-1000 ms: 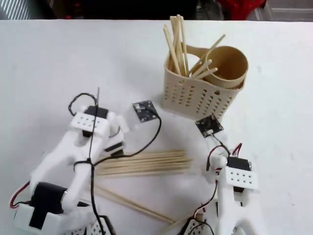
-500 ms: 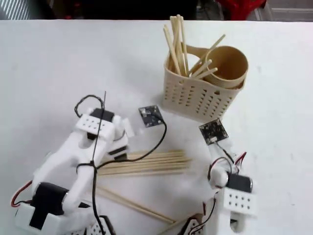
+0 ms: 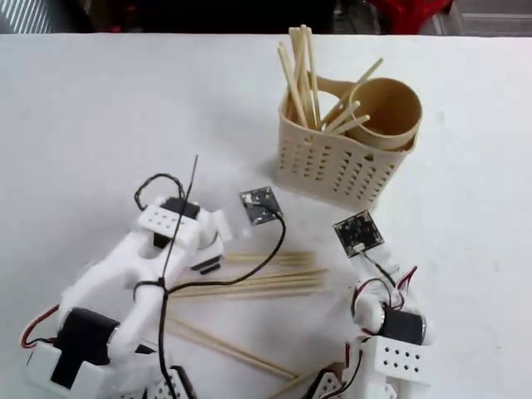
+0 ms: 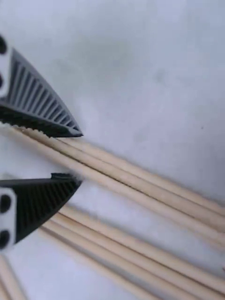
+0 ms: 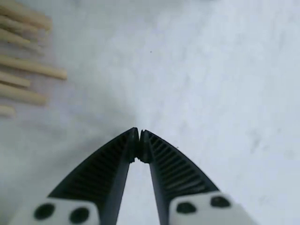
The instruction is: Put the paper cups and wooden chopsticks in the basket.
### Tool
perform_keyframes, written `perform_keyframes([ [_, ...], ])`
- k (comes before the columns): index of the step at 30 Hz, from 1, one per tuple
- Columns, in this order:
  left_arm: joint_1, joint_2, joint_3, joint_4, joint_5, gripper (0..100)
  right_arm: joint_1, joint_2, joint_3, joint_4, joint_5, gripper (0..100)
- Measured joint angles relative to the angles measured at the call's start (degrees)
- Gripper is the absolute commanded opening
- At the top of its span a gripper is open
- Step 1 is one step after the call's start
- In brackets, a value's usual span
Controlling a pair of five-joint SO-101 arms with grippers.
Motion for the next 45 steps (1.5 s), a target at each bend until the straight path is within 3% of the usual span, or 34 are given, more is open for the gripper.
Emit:
perform_keyframes([
  [15, 0.0, 0.0, -0.53, 2.81, 0.0, 2, 0.0, 0.0, 0.0, 0.0, 0.0, 1.7],
  [23, 0.0, 0.0, -13.89, 18.99, 0.0, 2, 0.09, 0.0, 0.0, 0.0, 0.0, 1.7],
  [34, -2.9, 0.0, -46.59, 46.51, 0.0, 2, 0.0, -0.09, 0.0, 0.0, 0.0, 1.8],
  [38, -6.33, -2.55, -54.33, 48.26, 0.0, 2, 0.0, -0.18, 0.0, 0.0, 0.0, 1.8],
  [45, -6.33, -17.93, -56.26, 47.74, 2.64, 2, 0.0, -0.18, 0.0, 0.0, 0.0, 1.8],
])
